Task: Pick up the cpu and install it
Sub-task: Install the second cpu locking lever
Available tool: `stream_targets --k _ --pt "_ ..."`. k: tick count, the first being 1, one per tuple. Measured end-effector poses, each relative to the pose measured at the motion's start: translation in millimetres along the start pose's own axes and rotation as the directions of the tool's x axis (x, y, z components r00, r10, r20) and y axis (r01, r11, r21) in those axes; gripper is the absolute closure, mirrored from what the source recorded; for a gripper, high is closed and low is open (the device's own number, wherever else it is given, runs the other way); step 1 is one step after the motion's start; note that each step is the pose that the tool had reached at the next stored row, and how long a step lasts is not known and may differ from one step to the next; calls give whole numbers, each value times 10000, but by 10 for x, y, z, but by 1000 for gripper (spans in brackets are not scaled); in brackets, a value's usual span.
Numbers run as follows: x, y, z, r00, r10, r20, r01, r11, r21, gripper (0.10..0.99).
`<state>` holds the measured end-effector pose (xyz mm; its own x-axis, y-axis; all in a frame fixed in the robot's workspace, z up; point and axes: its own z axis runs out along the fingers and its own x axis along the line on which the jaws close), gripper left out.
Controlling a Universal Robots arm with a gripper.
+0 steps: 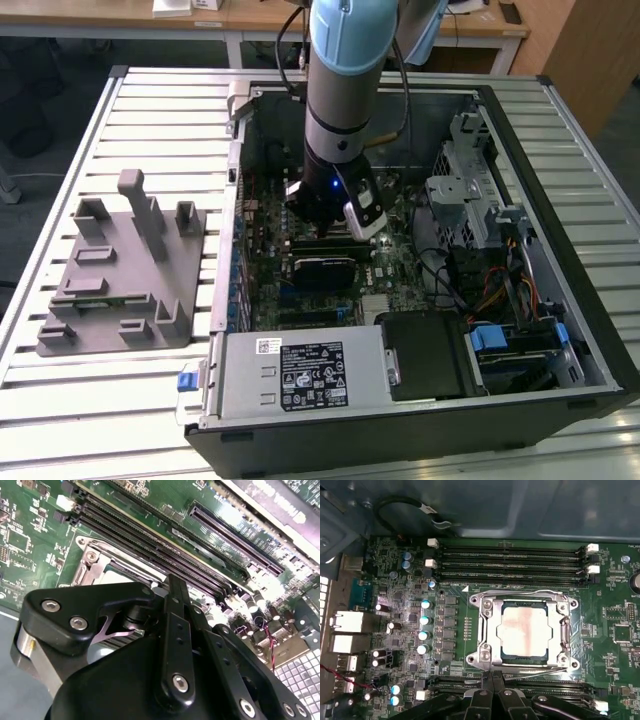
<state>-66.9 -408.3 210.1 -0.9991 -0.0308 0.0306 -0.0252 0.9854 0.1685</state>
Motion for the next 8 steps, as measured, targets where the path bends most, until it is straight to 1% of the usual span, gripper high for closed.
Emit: stream_targets --k 4,8 --pt "24 -28 2 10000 -9 5 9 9998 -219 973" --pt "40 -74 0 10000 -15 9 15 9992 -396 973"
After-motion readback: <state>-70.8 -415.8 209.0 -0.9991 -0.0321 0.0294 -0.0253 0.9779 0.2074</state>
